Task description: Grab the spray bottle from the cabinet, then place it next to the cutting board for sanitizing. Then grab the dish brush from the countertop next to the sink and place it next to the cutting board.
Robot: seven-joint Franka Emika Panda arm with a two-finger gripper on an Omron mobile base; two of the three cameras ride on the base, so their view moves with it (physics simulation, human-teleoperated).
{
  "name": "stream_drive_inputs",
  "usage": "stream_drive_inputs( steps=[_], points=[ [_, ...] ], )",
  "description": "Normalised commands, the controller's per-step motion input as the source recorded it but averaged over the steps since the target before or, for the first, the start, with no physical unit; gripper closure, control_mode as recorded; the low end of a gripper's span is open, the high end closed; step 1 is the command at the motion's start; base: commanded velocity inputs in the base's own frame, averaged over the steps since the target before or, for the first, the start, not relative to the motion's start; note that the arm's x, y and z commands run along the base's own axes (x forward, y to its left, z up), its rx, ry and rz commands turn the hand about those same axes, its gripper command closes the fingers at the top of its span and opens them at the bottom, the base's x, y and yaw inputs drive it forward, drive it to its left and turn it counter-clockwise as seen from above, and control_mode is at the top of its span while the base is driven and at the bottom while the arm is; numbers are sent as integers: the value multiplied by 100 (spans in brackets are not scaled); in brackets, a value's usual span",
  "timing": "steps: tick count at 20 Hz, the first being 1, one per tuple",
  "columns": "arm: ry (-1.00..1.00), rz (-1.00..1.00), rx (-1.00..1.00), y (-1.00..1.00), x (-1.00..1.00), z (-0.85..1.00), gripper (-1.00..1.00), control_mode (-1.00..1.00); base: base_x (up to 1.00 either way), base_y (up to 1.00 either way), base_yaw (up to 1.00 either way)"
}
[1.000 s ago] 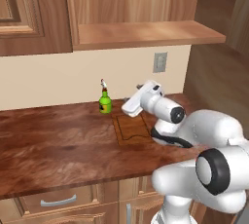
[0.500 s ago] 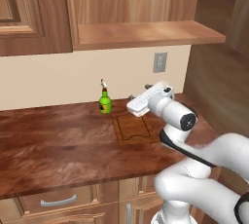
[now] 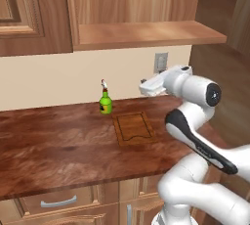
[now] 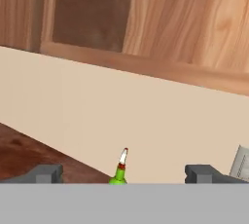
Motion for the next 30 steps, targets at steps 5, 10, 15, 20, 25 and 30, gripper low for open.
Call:
stream_drive_inputs(
  steps=[5,10,15,20,25,30],
  points=[
    [23,-12,0,-19,-56,87,-100,-100,0,0,0],
    [11,-15,0,-15,-68,25,-100,-100,0,0,0],
    [7,-20,0,-23,-48,0,-100,-100,0,0,0],
    [13,-17,0,-17,-38,-16,-100,-100,0,0,0],
    [16,-12,1,-14,-24,-21,-100,-100,0,0,0],
    [18,-6,3,-8,-16,-34,-100,-100,0,0,0]
  ],
)
